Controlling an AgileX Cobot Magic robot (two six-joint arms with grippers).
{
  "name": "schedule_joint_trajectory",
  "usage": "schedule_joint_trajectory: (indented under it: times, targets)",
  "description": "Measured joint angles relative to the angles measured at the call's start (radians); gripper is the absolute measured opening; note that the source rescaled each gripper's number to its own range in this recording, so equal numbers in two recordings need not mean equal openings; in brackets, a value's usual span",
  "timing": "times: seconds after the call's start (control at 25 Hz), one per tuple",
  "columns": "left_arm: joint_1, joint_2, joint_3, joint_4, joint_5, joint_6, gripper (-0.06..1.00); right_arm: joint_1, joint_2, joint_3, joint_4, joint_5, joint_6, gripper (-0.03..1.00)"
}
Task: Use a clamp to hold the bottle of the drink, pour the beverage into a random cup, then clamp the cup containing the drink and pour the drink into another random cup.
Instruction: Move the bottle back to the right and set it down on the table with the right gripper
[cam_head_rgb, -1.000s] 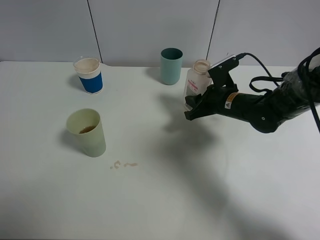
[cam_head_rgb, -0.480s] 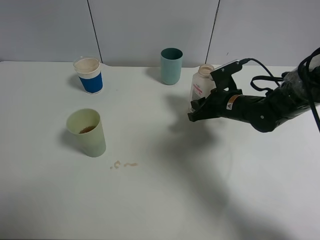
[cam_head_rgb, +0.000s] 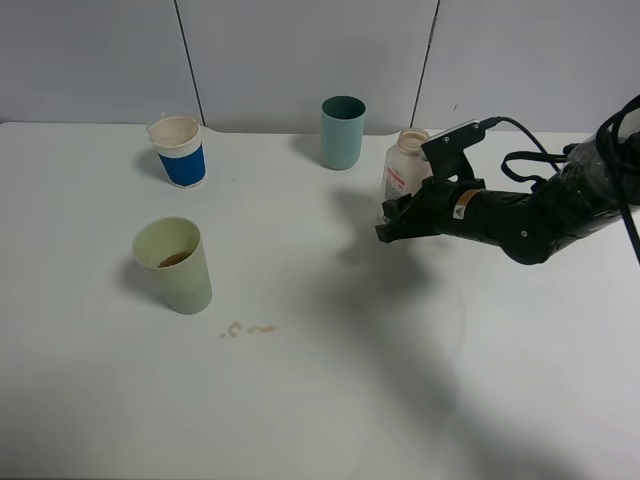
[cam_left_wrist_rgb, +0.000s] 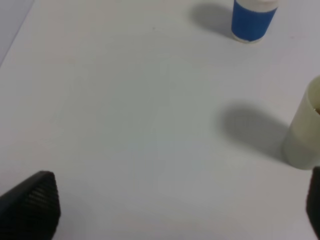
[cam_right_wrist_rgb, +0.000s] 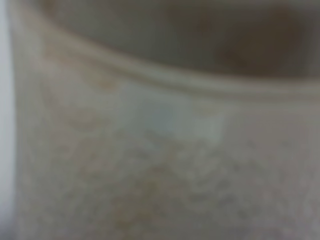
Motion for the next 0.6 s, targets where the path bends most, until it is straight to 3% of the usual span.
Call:
schedule_joint_trajectory:
  times: [0.24,0.6]
  targets:
    - [0.0,0.0,0.0,0.0,0.0,0.0,1.0,0.0,0.0,0.0,0.014,-0.011,0.0,0.02]
    - [0.0,0.0,0.0,0.0,0.0,0.0,1.0,0.0,0.0,0.0,0.022,-0.042,0.009,0.58]
